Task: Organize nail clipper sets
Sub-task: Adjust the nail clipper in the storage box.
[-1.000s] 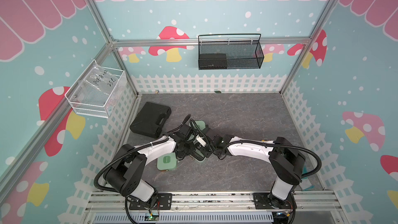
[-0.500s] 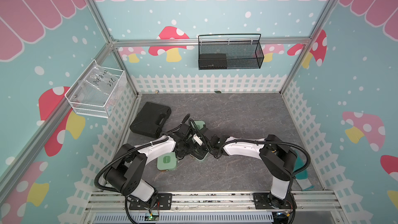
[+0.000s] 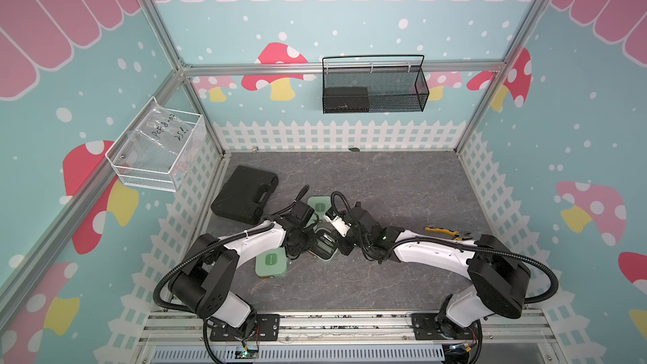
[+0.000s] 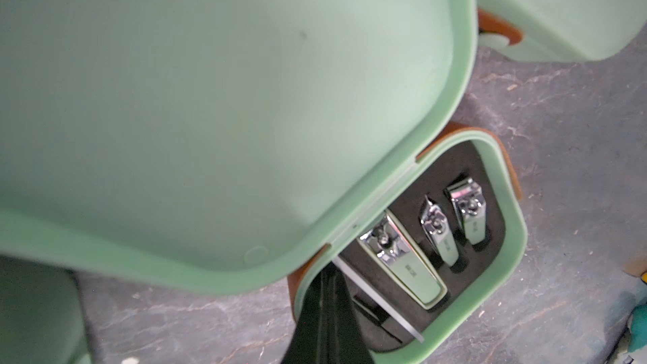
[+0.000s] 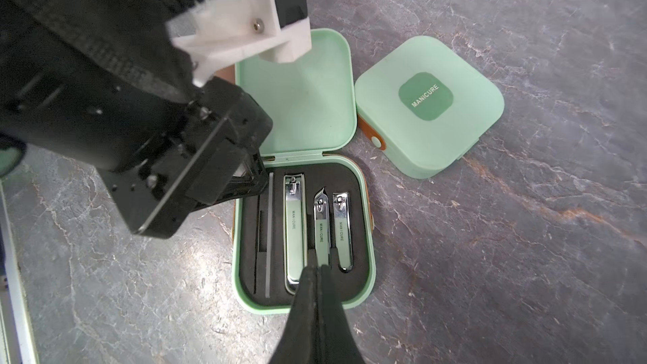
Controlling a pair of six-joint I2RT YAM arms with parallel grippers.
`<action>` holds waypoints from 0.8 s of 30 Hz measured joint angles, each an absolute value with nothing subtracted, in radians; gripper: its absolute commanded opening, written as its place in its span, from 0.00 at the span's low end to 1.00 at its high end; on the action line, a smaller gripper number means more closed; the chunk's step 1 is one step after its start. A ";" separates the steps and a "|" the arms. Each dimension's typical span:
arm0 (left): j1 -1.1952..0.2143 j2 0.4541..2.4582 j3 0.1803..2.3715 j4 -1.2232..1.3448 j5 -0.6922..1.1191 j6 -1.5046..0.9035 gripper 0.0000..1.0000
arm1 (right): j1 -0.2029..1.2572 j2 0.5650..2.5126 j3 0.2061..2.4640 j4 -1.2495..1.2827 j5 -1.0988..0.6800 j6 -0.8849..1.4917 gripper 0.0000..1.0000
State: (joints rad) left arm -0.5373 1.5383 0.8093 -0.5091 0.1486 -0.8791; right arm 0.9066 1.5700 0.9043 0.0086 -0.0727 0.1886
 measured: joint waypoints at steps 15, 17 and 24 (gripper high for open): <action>-0.535 1.530 0.794 -0.485 0.161 -0.887 0.00 | 0.805 1.828 1.165 -0.022 -0.352 0.369 0.00; -0.534 1.530 0.791 -0.471 0.166 -0.887 0.00 | 0.804 1.862 1.169 -0.029 -0.371 0.387 0.00; -0.533 1.530 0.783 -0.447 0.176 -0.887 0.00 | 0.785 1.932 1.171 -0.038 -0.393 0.418 0.00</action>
State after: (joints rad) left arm -0.5331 1.5299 0.7830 -0.4473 0.1761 -0.8871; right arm 0.7849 1.9320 1.1706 -0.0383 -0.3935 0.4175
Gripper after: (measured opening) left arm 0.049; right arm 0.043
